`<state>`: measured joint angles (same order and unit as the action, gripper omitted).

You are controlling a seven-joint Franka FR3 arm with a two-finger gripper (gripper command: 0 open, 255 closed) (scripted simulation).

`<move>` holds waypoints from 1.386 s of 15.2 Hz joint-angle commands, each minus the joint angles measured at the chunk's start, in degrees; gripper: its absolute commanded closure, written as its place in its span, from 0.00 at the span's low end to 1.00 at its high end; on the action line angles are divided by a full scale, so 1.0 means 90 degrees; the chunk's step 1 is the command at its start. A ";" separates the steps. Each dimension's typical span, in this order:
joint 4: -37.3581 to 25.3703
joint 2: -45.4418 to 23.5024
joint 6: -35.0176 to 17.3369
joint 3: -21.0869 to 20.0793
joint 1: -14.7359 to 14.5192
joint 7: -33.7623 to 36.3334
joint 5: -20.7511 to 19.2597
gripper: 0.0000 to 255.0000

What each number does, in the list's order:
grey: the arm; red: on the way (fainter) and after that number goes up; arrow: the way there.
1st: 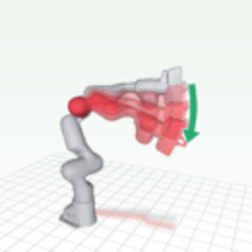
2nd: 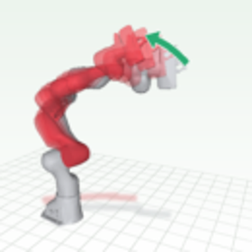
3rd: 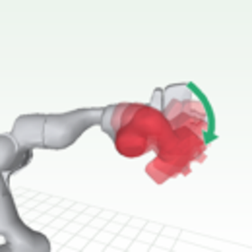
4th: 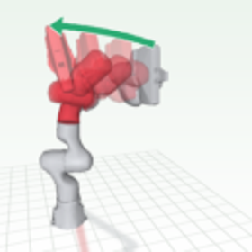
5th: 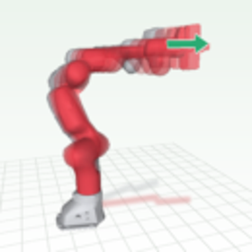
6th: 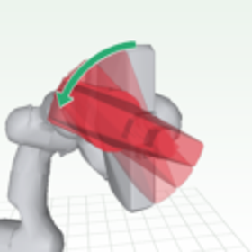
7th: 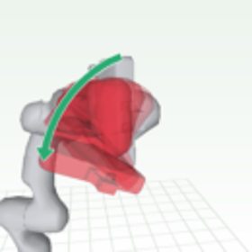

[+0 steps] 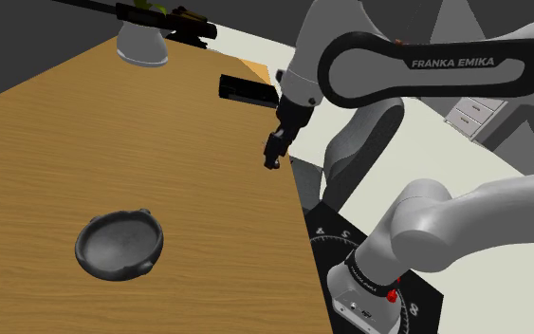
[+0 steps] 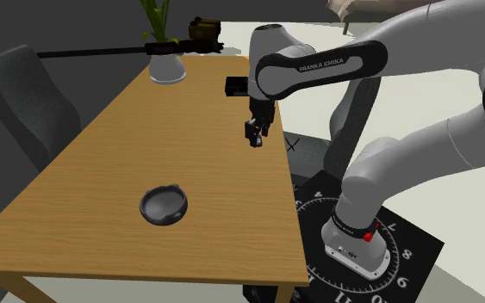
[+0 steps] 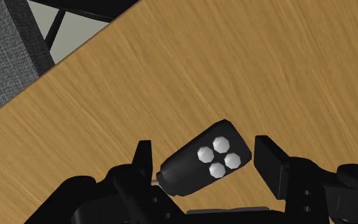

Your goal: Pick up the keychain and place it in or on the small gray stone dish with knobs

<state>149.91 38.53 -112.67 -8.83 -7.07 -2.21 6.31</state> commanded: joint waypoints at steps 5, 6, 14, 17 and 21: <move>-0.0582 -0.0618 -0.0090 -0.0741 -0.0320 0.0868 0.0333 1.00; -0.0705 -0.0750 -0.0112 -0.0873 -0.0362 0.1025 0.0372 1.00; -0.1918 -0.2000 -0.0241 -0.1908 -0.0544 0.2327 0.0373 1.00; -0.2477 -0.2561 -0.0251 -0.2284 -0.0570 0.2860 0.0202 1.00; -0.3319 -0.3407 -0.0202 -0.2758 -0.0626 0.3630 -0.0202 1.00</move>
<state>122.13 10.29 -114.33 -32.33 -12.51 28.23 5.66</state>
